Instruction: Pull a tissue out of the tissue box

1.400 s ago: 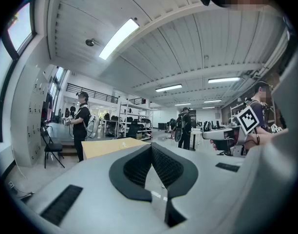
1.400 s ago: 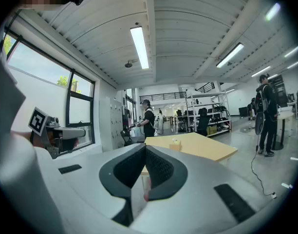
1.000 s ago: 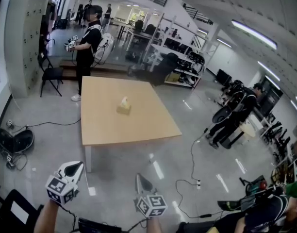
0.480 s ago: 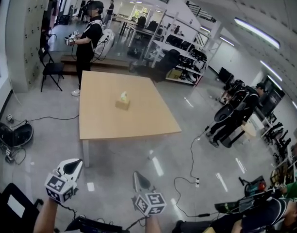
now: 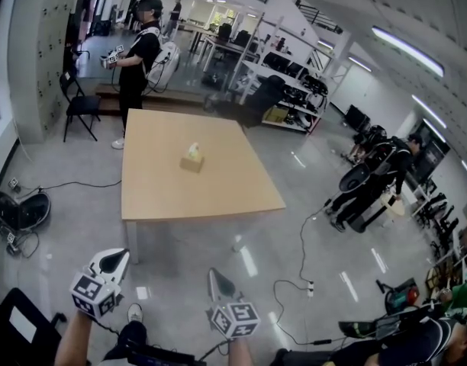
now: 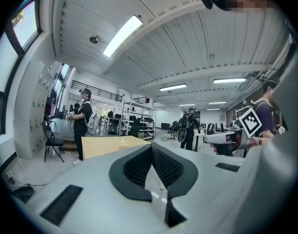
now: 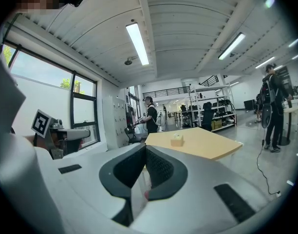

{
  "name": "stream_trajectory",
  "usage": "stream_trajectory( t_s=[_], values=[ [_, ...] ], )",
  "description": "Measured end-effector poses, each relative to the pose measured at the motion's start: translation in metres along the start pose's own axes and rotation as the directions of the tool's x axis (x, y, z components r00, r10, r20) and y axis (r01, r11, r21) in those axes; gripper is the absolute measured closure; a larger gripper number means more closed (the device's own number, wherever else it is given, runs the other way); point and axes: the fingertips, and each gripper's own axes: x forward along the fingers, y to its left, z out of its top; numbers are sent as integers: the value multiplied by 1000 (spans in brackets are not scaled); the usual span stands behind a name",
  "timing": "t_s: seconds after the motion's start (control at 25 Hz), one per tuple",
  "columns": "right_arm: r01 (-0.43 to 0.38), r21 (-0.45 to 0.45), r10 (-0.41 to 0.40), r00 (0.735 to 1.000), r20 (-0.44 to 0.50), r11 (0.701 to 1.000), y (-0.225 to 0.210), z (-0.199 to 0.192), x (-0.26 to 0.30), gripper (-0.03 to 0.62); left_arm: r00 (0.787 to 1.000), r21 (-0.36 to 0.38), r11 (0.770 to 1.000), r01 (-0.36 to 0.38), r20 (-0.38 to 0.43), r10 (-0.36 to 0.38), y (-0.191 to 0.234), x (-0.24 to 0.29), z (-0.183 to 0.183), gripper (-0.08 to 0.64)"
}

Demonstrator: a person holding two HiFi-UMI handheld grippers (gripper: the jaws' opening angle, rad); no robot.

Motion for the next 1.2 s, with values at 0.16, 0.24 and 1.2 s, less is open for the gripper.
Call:
stream_trajectory(
  t_s=[0.16, 0.24, 1.2],
  values=[
    [3, 9, -3, 1000, 11, 1000, -11, 5, 23, 580, 1000, 18, 1000, 6, 7, -6, 12, 24, 6, 552],
    [1, 4, -1, 1000, 14, 1000, -14, 8, 39, 580, 1000, 32, 999, 7, 11, -7, 22, 37, 10, 552],
    [12, 62, -12, 1000, -1, 998, -35, 44, 200, 580, 998, 33, 997, 65, -19, -65, 147, 160, 38, 552]
  ],
)
